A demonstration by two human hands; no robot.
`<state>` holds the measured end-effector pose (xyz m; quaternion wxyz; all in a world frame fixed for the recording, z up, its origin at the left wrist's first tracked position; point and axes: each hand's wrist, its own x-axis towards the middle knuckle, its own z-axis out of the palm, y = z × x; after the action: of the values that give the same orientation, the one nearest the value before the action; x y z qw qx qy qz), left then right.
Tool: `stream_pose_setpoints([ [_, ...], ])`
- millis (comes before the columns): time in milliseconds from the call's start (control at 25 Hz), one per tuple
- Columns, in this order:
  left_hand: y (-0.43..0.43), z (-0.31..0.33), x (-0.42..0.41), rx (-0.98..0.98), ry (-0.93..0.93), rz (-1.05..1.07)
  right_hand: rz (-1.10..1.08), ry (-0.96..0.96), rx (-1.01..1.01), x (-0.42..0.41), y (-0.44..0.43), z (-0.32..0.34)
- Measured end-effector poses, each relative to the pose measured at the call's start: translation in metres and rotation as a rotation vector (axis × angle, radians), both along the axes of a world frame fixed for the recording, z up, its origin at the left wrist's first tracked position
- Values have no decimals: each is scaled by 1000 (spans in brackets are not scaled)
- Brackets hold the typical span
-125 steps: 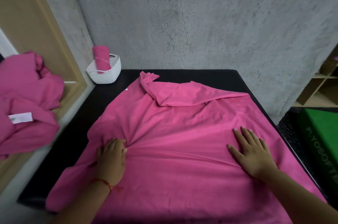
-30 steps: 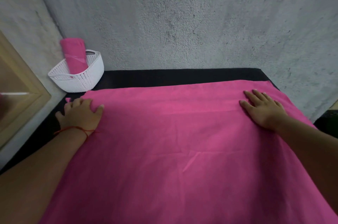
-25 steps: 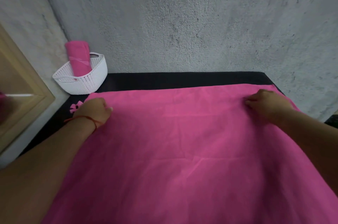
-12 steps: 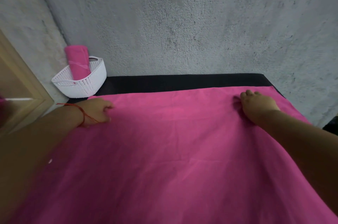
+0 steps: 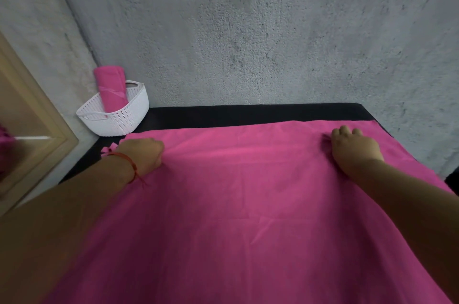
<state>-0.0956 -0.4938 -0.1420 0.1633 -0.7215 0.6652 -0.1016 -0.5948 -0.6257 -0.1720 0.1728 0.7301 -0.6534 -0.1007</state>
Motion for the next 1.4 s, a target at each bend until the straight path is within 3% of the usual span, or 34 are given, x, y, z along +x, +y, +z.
stream_pose_setpoints([
  [320,-40,-11,-17,-121,-65,84,-8,-23,-60,0,-43,7],
  [520,-75,-18,-14,-185,-11,93,30,-77,-109,4,-81,1],
  [800,-123,-29,-6,-346,292,76,30,-179,-185,4,-112,-3],
  [960,-118,-38,12,-315,491,170,11,-233,-163,1,-112,-1],
  [1040,-108,-39,14,-290,431,213,-1,-266,-153,-9,-107,-2],
  [1200,-108,-30,14,-446,300,136,-40,-526,-219,-28,-97,-14],
  [1400,-144,9,26,-221,394,283,-10,-553,-174,-23,-94,-10],
])
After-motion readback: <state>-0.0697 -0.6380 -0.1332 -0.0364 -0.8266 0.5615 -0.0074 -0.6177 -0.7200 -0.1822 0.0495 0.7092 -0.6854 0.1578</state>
